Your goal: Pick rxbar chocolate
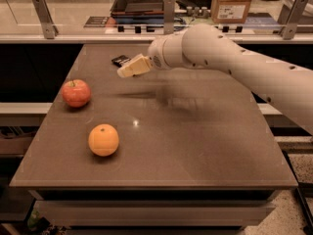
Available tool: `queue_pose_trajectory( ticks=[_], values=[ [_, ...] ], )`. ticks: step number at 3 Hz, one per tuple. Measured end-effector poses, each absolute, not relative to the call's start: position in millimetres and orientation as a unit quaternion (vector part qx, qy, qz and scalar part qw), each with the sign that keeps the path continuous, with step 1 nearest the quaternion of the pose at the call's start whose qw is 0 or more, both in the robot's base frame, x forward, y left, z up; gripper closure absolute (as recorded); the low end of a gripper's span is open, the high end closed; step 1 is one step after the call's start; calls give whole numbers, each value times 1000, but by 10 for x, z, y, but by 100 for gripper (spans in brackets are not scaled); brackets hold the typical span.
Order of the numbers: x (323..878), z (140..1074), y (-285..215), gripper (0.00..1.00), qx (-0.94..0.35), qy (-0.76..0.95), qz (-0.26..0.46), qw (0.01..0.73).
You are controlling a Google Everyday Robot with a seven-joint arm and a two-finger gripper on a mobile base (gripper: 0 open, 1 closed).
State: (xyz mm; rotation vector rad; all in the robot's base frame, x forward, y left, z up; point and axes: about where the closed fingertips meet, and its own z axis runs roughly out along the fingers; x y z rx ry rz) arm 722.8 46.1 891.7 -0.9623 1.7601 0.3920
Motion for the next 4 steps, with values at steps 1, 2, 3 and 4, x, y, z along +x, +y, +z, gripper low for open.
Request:
queue_pose_trajectory(
  ticks=[1,2,3,4],
  values=[
    [7301,8819,561,0,-392,747,167,510],
    [7363,8684,638,0,-384,759,170,497],
    [7473,8563,694,0,-379,763,173,495],
    [7606,8478,713,0,-380,760,177,498]
  ],
)
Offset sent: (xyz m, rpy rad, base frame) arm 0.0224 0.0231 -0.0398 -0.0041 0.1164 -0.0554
